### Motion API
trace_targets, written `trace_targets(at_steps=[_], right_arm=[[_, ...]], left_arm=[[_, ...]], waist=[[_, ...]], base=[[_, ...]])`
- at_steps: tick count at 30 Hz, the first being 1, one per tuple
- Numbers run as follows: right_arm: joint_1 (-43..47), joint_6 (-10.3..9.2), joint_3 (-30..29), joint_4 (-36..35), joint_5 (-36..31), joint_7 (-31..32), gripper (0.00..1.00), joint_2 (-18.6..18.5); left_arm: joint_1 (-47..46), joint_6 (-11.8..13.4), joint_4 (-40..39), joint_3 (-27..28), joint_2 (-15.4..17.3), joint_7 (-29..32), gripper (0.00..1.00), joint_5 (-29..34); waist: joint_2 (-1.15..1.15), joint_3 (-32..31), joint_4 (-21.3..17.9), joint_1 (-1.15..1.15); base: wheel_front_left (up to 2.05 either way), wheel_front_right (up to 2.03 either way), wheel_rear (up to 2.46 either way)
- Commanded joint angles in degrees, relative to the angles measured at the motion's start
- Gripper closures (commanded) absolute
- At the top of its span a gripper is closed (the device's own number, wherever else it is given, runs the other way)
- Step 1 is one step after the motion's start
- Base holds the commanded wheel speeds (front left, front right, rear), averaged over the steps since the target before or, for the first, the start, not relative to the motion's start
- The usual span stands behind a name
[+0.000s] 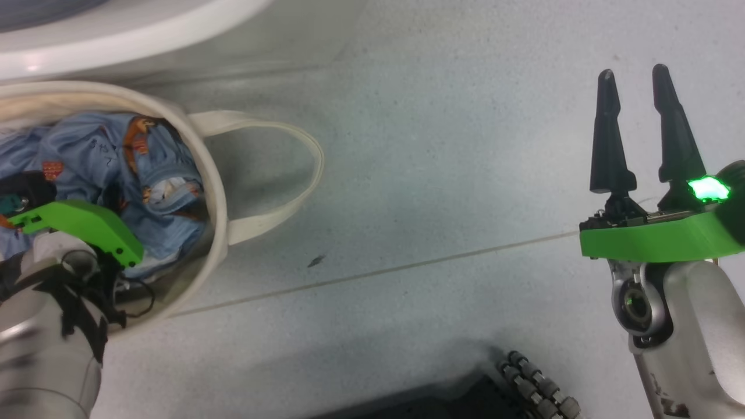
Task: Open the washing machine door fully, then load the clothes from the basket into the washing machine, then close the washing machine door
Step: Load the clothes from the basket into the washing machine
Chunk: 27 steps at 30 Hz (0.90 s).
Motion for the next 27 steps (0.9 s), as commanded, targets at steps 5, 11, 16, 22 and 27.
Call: trace_targets(at_steps=[5,11,16,22,27], right_arm=[[1.5,0.05,1.4,0.5,0.2,-0.7,0.0,-0.4],[2.5,0.05,3.0,2.8,1.2,-0.7,0.0,0.1],[4.0,0.05,4.0,4.6,2.3,-0.7,0.0,0.2],[6.1,0.05,4.2,6.0,3.3,-0.7,0.0,-0.1],[7.6,0.05,4.1,6.3,3.7,-0.7,0.0,-0.2]], left_arm=[[5.0,-1.6,-0.3,1.2,-0.3,-6.1,1.0,-1.6],[10.0,-2.2,-0.5,0.7,-2.0,-10.2,1.0,-2.8],[14.8,-2.3,-5.0,-1.8,-3.1,-12.4,1.0,-4.1],[20.6,-2.3,-19.0,-1.7,-1.8,-13.0,1.0,-5.1],[26.1,-2.3,-34.8,2.2,-1.5,-13.1,1.0,-1.7]], waist=[[0.0,-6.0,1.9,0.0],[0.0,-12.8,3.1,0.0],[0.0,-18.6,4.7,0.0],[0.0,-25.2,7.7,0.0],[0.0,-28.6,9.6,0.0]], base=[[0.0,0.0,0.0],[0.0,0.0,0.0],[0.0,0.0,0.0],[0.0,0.0,0.0],[0.0,0.0,0.0]])
